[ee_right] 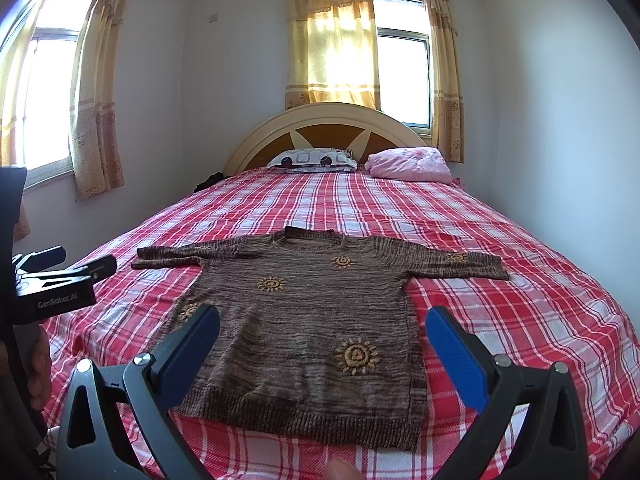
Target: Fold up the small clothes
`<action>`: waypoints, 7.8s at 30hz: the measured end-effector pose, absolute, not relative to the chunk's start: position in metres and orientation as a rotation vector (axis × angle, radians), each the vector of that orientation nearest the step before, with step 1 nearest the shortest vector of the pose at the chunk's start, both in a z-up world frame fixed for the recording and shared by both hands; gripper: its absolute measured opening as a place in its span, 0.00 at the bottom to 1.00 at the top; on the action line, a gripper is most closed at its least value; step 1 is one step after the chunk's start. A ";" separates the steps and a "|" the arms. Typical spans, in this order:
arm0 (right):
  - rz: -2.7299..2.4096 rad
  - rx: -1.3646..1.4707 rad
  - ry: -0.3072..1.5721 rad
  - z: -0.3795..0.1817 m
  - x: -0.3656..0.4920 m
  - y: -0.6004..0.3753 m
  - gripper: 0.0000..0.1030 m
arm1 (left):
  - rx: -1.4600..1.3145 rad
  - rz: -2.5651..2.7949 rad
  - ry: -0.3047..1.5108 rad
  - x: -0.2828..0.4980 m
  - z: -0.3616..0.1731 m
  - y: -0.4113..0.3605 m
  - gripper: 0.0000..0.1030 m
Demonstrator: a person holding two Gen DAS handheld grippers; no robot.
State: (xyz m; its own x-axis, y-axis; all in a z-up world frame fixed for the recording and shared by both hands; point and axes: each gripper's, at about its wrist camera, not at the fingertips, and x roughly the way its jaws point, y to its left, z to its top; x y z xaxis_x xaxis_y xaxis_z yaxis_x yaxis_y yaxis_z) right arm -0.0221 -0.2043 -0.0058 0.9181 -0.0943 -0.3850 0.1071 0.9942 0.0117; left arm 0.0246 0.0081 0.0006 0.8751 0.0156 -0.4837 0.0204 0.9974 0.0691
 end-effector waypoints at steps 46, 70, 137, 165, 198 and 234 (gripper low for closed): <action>-0.493 0.717 0.704 -0.121 0.214 -0.599 0.60 | 0.042 0.143 0.811 0.313 -0.129 0.039 1.00; -0.502 0.559 0.681 -0.111 0.266 -0.582 0.08 | -0.033 0.015 0.922 0.325 -0.152 0.039 1.00; 0.128 0.398 0.613 -0.128 0.265 -0.429 0.59 | 0.244 -0.388 0.964 0.358 -0.115 -0.232 0.10; 0.140 0.356 0.615 -0.124 0.264 -0.421 0.59 | -0.145 -0.398 1.049 0.387 -0.127 -0.133 0.09; 0.293 0.233 0.649 -0.120 0.277 -0.371 0.65 | 0.135 -0.283 0.980 0.347 -0.127 -0.136 0.09; 0.228 0.161 0.705 -0.129 0.278 -0.359 0.68 | 0.156 -0.198 0.932 0.337 -0.132 -0.118 0.49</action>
